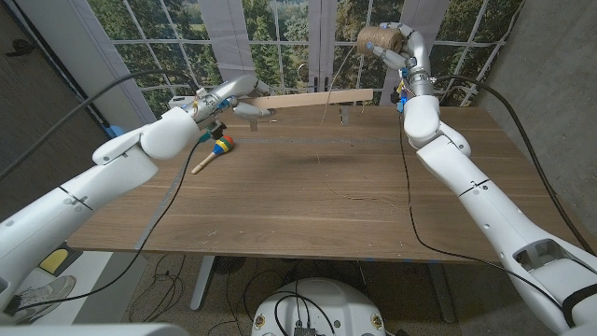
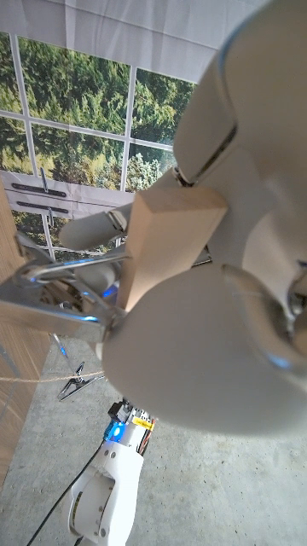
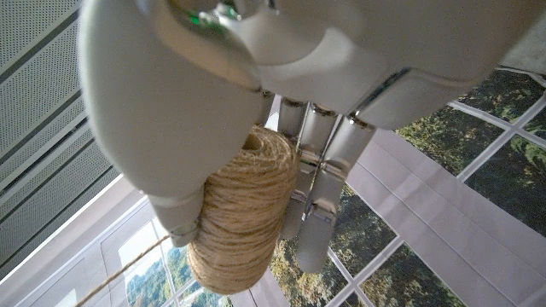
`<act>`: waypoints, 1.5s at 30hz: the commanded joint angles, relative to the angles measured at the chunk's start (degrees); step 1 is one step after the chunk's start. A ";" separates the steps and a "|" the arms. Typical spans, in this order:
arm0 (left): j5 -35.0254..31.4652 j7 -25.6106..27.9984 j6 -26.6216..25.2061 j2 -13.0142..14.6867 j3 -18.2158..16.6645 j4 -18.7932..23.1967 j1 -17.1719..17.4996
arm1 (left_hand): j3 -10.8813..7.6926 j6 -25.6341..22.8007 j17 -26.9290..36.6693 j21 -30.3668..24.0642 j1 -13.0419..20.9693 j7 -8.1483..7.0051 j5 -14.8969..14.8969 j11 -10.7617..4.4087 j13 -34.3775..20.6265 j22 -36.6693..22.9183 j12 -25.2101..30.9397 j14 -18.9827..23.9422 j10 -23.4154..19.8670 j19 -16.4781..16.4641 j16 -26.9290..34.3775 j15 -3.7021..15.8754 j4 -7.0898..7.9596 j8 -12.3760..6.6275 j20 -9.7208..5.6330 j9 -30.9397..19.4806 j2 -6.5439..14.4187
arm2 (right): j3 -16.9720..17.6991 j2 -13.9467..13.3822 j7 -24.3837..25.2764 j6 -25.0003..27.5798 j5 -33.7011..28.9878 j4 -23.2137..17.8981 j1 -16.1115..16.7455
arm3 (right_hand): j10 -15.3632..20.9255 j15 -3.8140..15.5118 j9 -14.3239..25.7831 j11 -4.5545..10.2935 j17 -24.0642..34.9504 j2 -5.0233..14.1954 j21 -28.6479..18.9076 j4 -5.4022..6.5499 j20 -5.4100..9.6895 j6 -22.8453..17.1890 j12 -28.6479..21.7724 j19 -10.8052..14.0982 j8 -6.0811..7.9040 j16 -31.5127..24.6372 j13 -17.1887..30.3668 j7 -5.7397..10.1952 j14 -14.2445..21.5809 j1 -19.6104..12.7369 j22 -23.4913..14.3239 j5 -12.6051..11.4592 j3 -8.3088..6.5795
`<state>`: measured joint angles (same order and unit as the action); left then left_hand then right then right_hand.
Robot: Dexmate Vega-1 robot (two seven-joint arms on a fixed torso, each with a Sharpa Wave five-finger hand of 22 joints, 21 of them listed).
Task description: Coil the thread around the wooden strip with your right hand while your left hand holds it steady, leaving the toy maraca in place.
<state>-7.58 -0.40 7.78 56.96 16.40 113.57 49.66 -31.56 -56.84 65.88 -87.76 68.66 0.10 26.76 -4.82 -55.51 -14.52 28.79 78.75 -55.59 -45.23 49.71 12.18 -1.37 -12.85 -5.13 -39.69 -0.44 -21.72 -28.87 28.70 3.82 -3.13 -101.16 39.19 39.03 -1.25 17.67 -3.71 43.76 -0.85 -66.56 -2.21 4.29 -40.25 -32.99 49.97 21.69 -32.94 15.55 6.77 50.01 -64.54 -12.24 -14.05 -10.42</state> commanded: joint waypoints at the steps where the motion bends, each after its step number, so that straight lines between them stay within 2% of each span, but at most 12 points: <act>1: 0.16 1.21 0.50 0.15 -2.28 2.91 2.49 | -8.98 -0.46 -0.10 -0.32 0.38 -0.19 0.40 0.01 -0.17 -0.12 -0.21 0.67 -0.57 0.37 0.15 -0.02 8.83 0.06 -5.74 -0.29 0.47 | -1.14 -4.11 -5.72 6.03 4.03 -0.58 -0.63 | 17.15 12.18 0.55 -3.27 0.77 10.54 -0.77 10.03 3.15 -18.76 -6.25 -1.13 0.48 -0.86 5.92 -13.67 22.26 6.17 -0.05 0.42 -10.07; 7: 3.82 -0.29 2.35 -0.77 -2.70 2.43 2.26 | -9.02 -0.53 0.33 -0.30 0.29 -0.24 0.43 -0.12 -0.27 -0.10 -0.25 0.69 -0.59 0.38 0.41 -0.08 8.94 0.08 -5.75 -0.26 0.47 | -2.21 -5.82 -7.69 8.50 4.82 -0.26 -1.01 | 17.91 12.22 1.00 -3.46 1.13 10.74 -1.65 9.76 2.92 -19.48 -6.29 -0.47 0.69 -1.26 5.91 -13.99 22.78 6.21 0.13 0.72 -10.33; 15: 8.91 -3.58 3.07 -0.91 -3.08 1.95 1.58 | -8.98 -0.48 0.10 -0.29 0.32 -0.24 0.44 0.00 -0.30 -0.07 -0.42 0.61 -0.69 0.38 0.20 -0.09 8.92 0.13 -5.73 -0.30 0.47 | -3.63 -7.26 -8.57 10.62 4.86 0.59 -1.21 | 18.88 12.33 1.19 -3.95 0.46 10.56 -2.79 8.21 2.64 -20.13 -5.88 0.29 0.56 -1.28 5.16 -14.33 23.72 4.91 0.40 1.29 -11.22; 20: 8.42 -4.10 0.87 0.17 -3.67 3.24 1.23 | -8.98 -0.46 0.18 -0.23 0.42 -0.18 0.46 0.03 -0.46 0.04 -0.50 0.60 -0.70 0.40 0.22 -0.02 8.81 0.18 -5.73 -0.33 0.41 | -4.45 -7.82 -9.45 11.13 5.29 1.52 -1.33 | 19.15 12.27 1.37 -4.13 0.47 10.56 -3.20 7.85 2.67 -20.27 -5.91 0.34 0.47 -1.40 5.26 -14.34 23.83 4.72 0.51 1.64 -11.33; 25: 8.27 -2.78 0.07 -0.06 -4.56 3.77 1.51 | -8.96 -0.43 0.23 -0.20 0.49 -0.21 0.45 -0.02 -0.60 0.10 -0.56 0.60 -0.69 0.35 0.25 -0.01 8.76 0.16 -5.76 -0.47 0.42 | -5.57 -8.24 -9.98 11.71 5.19 2.27 -1.30 | 20.25 12.38 1.71 -4.00 1.14 10.35 -3.76 7.24 2.51 -21.18 -6.41 0.53 0.73 -2.38 5.68 -14.04 24.83 4.44 0.64 2.09 -11.26; 29: 6.82 -1.02 -1.31 -0.24 -5.10 4.39 1.86 | -8.96 -0.48 0.58 -0.27 0.44 -0.16 0.45 0.09 -0.48 0.01 -0.67 0.61 -0.88 0.39 0.45 -0.06 8.83 0.24 -5.81 -0.35 0.45 | -5.93 -8.11 -10.13 10.47 5.86 3.42 -0.67 | 20.83 12.26 2.00 -3.81 1.50 10.03 -4.09 6.96 2.48 -21.89 -6.70 0.47 0.95 -3.02 6.04 -13.69 25.42 4.53 0.74 2.44 -10.97; 34: 4.92 1.69 -2.66 -1.31 -5.13 4.54 2.32 | -8.86 -0.42 0.35 -0.30 0.50 -0.21 0.41 0.07 -0.65 -0.02 -0.78 0.70 -0.76 0.37 0.35 0.00 8.77 0.21 -5.88 -0.54 0.44 | -6.06 -7.77 -9.73 8.33 6.73 4.73 0.54 | 21.86 12.31 2.43 -3.91 1.58 9.85 -4.67 6.63 2.22 -22.95 -7.17 0.53 1.29 -3.65 6.54 -14.08 26.18 4.69 0.84 2.84 -10.55; 40: 3.51 3.08 -3.05 -2.06 -4.57 4.08 1.93 | -8.85 -0.35 0.39 -0.32 0.52 -0.18 0.40 -0.03 -0.78 -0.09 -0.83 0.71 -0.76 0.34 0.38 0.02 8.77 0.27 -6.00 -0.54 0.48 | -6.08 -7.55 -9.11 5.67 7.55 5.26 2.49 | 25.17 12.39 3.52 -3.56 2.92 8.68 -6.06 5.59 1.95 -26.29 -8.64 0.95 2.64 -6.34 7.77 -13.67 28.36 5.11 0.96 3.42 -9.00; 45: 2.61 5.29 -2.98 -3.39 -4.45 3.58 2.11 | -8.82 -0.40 0.34 -0.32 0.48 -0.08 0.39 0.09 -0.83 -0.16 -0.89 0.68 -0.92 0.36 0.34 -0.04 8.84 0.34 -6.01 -0.49 0.55 | -5.79 -7.51 -8.47 2.73 8.10 5.37 4.40 | 24.55 12.49 4.16 -3.63 3.64 8.90 -6.40 5.41 2.25 -26.12 -8.56 0.06 2.66 -6.93 8.56 -14.15 27.62 5.35 0.96 3.38 -8.61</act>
<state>-3.04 1.48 5.52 55.46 11.72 117.63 51.65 -31.54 -56.95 66.28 -87.76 69.05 -0.02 26.95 -4.70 -56.09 -14.52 27.95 78.75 -56.10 -45.23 49.92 12.18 -1.35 -12.85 -5.13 -39.96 -0.54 -27.48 -36.55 19.24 11.16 3.67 -96.80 40.53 40.66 -1.26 19.82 -5.33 44.61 -0.79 -72.55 -2.90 5.62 -40.46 -33.00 51.29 24.14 -39.49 15.60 6.54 50.00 -64.46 -11.18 -10.80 -11.12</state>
